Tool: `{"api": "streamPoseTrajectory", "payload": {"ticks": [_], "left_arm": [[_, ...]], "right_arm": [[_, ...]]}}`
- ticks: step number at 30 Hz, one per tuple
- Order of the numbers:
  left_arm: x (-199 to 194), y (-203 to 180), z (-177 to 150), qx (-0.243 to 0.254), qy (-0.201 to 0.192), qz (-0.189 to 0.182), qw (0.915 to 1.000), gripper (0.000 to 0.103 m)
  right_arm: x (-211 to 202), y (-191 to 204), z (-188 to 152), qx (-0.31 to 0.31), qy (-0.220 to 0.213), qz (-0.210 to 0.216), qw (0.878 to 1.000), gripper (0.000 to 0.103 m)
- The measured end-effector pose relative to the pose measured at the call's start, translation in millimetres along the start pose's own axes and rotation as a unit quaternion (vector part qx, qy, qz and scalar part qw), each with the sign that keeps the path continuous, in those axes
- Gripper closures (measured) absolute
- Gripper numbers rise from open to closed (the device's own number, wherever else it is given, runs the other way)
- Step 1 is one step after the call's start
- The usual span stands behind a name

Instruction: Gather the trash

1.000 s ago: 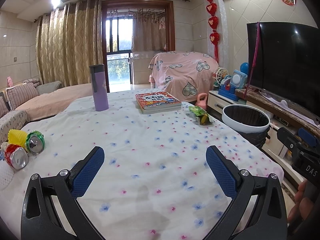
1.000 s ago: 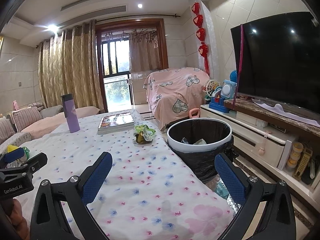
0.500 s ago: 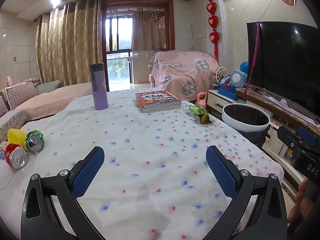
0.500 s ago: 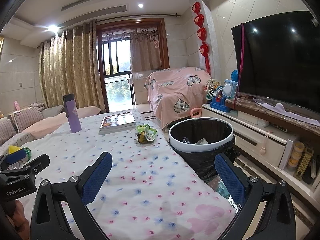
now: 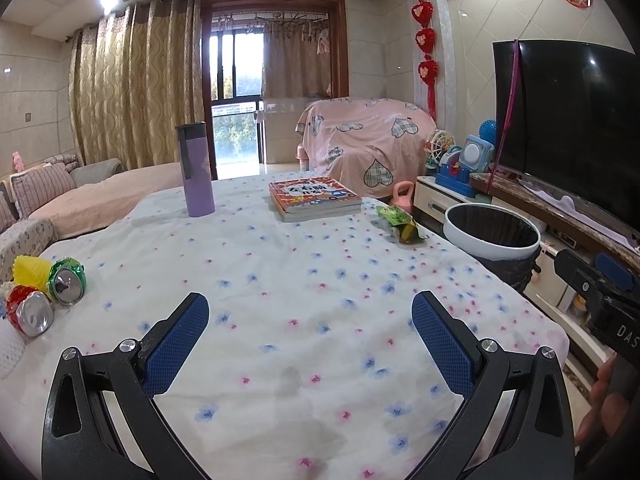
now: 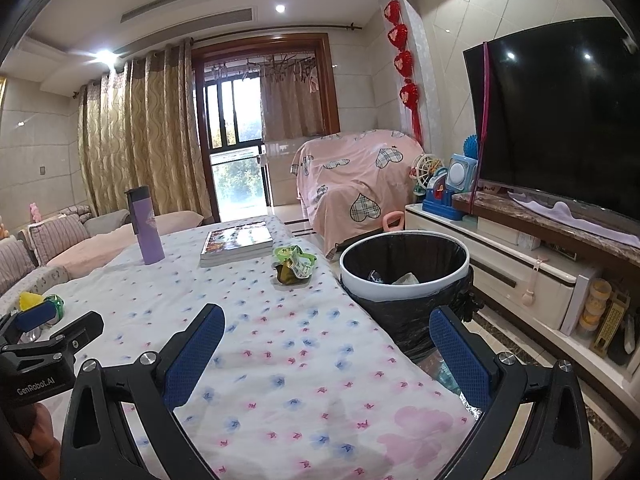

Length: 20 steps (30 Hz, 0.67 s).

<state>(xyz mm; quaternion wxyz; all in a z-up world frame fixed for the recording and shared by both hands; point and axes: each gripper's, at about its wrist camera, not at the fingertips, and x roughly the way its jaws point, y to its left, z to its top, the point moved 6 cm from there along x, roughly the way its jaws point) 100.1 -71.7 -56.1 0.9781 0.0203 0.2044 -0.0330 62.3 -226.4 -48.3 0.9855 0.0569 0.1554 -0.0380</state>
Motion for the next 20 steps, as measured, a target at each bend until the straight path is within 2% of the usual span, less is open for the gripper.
{"api": "streamPoseTrajectory", "payload": {"ticks": [15, 20], "left_arm": [[8.6, 2.2, 0.6, -0.005, 0.017, -0.011, 0.9998, 0.000], [18.3, 4.7, -2.5, -0.011, 0.036, -0.014, 0.9992, 0.000]], "right_arm": [[6.0, 0.8, -0.4, 0.013, 0.016, 0.011, 1.000, 0.000], [12.5, 0.7, 1.3, 0.019, 0.028, 0.015, 0.999, 0.000]]}}
